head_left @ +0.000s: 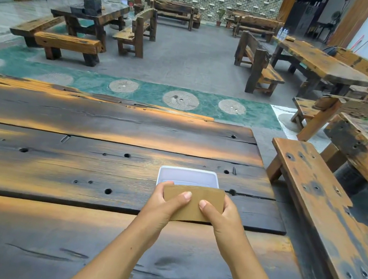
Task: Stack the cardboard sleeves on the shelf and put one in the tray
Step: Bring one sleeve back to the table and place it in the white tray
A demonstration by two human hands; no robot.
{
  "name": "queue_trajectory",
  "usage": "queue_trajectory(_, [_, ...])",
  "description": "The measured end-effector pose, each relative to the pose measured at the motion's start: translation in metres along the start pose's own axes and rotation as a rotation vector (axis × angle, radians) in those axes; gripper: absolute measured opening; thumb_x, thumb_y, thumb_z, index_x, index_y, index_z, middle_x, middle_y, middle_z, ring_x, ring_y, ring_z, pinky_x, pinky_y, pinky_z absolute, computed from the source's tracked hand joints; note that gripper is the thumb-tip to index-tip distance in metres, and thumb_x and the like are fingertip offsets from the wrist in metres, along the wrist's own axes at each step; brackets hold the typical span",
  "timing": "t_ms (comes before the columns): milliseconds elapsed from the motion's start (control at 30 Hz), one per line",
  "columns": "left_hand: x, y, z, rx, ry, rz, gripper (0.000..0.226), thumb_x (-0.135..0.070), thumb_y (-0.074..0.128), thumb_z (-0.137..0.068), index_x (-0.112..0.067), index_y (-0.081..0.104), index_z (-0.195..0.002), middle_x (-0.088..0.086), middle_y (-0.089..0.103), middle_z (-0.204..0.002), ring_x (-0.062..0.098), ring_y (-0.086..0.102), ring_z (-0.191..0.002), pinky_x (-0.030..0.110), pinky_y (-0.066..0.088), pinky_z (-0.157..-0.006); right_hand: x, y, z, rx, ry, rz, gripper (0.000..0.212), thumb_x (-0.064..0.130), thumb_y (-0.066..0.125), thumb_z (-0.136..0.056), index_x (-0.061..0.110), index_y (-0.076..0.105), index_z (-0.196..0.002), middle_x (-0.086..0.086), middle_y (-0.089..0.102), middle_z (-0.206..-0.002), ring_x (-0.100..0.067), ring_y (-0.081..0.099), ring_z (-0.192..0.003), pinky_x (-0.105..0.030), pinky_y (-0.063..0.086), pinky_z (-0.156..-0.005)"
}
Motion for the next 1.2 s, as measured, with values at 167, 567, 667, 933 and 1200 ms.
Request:
queue_trajectory(167, [0.006,-0.007,-0.003,0.036,-0.007,-0.025,0.075,-0.050,0.083,-0.063,-0.028,0.052,-0.128,0.006,0.077,-0.113,0.022,0.075,-0.102,0.037,0.057,-0.088,0.001,0.001,0.005,0.066,0.029,0.022,0.031,0.042,0.069,-0.074,0.040,0.066,-0.105,0.005,0.078,-0.107,-0.012,0.075,-0.097,-0.021,0.057,-0.072])
queue_trajectory(567, [-0.010,-0.014,-0.006,0.186,0.054,-0.234,0.064,-0.038,0.077,-0.076,-0.054,0.047,-0.130,-0.021,0.071,-0.112,0.017,0.072,-0.104,0.026,0.057,-0.084,-0.005,-0.005,-0.001,0.087,0.050,-0.068,0.037,0.028,0.070,-0.078,0.024,0.065,-0.114,-0.007,0.077,-0.109,-0.022,0.075,-0.100,-0.023,0.058,-0.074])
queue_trajectory(667, [-0.020,-0.021,-0.005,0.309,-0.024,-0.487,0.062,-0.036,0.080,-0.073,-0.040,0.055,-0.130,0.007,0.062,-0.125,0.019,0.067,-0.111,0.031,0.053,-0.098,0.006,-0.019,-0.003,0.208,0.057,0.123,0.035,0.025,0.071,-0.077,0.024,0.065,-0.111,-0.003,0.076,-0.106,-0.013,0.072,-0.097,-0.024,0.056,-0.078])
queue_trajectory(933, [-0.011,0.000,0.001,0.409,-0.062,-0.514,0.057,-0.041,0.072,-0.083,-0.037,0.048,-0.135,-0.007,0.066,-0.126,0.007,0.068,-0.110,0.027,0.055,-0.090,0.026,-0.024,-0.019,0.305,0.112,0.281,0.065,0.036,0.080,-0.064,0.033,0.056,-0.124,-0.004,0.069,-0.111,-0.014,0.072,-0.095,-0.036,0.057,-0.088])
queue_trajectory(1200, [0.004,0.029,0.002,0.142,0.029,-0.201,0.054,-0.040,0.070,-0.080,-0.026,0.053,-0.129,-0.002,0.073,-0.120,0.012,0.071,-0.109,0.031,0.056,-0.092,-0.006,0.028,-0.010,-0.183,0.026,-0.195,0.048,0.051,0.070,-0.069,0.025,0.066,-0.109,-0.007,0.078,-0.102,-0.026,0.075,-0.095,-0.043,0.060,-0.083])
Point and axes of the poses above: each hand's wrist, its own z-axis away from the middle knuckle, its own y-axis out of the palm, x = y × z, the point moved 2 cm from there along -z, towards the middle knuckle
